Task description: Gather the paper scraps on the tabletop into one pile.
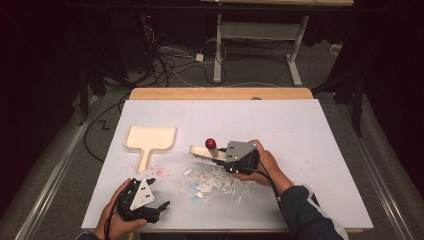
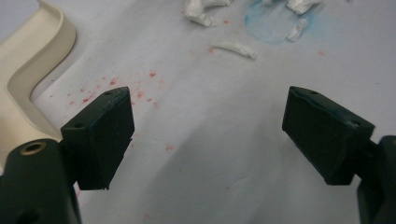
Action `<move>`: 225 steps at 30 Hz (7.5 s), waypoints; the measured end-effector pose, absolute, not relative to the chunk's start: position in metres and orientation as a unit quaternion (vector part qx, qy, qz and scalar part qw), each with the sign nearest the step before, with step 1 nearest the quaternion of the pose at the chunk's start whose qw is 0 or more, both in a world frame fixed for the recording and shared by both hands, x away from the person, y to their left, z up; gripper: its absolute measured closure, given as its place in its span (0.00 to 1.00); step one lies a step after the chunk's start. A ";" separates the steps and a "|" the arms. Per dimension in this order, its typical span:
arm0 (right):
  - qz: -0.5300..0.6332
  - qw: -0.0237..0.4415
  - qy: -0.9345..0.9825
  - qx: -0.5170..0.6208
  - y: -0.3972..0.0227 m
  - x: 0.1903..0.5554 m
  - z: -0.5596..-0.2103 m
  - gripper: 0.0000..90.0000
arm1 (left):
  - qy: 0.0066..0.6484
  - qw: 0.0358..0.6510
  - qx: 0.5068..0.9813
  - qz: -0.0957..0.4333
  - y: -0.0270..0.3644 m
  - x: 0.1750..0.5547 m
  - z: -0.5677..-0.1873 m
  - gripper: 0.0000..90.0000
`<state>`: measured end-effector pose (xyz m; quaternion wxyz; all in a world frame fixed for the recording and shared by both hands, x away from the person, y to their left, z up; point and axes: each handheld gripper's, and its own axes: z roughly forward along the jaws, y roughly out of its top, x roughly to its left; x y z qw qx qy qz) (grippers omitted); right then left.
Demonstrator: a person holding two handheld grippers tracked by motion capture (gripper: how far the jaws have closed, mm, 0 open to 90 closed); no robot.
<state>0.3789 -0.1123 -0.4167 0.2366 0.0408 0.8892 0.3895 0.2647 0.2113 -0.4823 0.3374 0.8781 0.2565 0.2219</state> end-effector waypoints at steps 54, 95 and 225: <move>0.303 0.200 0.898 0.249 -0.242 0.300 -0.410 0.75 | 0.252 0.338 0.878 0.225 0.208 0.263 -0.479 0.18; 0.313 0.118 0.925 0.183 -0.237 0.260 -0.403 0.75 | 0.248 0.341 0.879 0.224 0.206 0.264 -0.478 0.18; 0.478 0.153 0.835 0.225 -0.139 0.297 -0.384 0.75 | 0.262 0.357 0.863 0.244 0.219 0.259 -0.472 0.18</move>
